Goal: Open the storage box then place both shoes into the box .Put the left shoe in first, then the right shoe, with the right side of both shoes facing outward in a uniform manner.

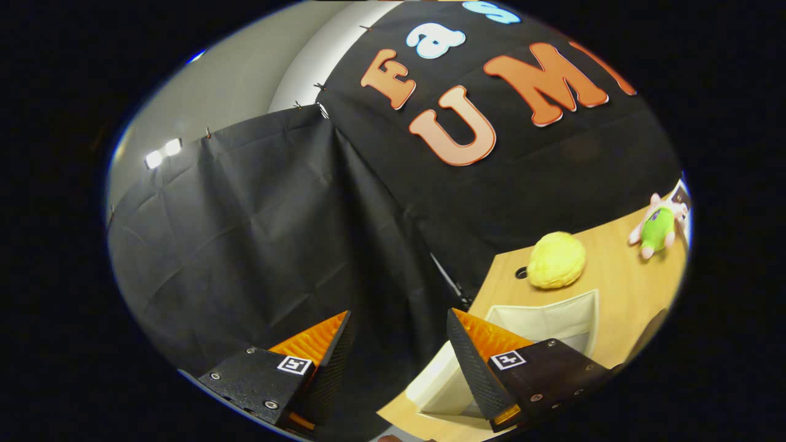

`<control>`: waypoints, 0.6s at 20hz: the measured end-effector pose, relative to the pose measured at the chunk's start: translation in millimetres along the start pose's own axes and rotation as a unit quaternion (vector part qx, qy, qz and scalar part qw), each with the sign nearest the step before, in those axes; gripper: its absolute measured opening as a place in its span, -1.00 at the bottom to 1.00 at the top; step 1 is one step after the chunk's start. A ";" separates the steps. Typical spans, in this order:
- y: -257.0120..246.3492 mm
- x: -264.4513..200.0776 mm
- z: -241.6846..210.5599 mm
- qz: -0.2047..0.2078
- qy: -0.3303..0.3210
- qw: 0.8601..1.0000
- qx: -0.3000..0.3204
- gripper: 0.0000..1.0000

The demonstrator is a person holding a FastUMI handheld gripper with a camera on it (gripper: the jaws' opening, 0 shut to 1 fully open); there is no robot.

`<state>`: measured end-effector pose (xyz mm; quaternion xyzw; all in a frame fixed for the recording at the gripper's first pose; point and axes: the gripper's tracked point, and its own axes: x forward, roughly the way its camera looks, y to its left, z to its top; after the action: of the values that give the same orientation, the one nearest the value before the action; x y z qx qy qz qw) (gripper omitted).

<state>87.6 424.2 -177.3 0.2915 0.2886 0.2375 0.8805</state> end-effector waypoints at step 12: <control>-204.0 -123.8 -39.9 -0.223 0.052 0.963 -0.142 0.94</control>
<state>23.6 220.3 -290.6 0.0791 0.3550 0.0881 0.9273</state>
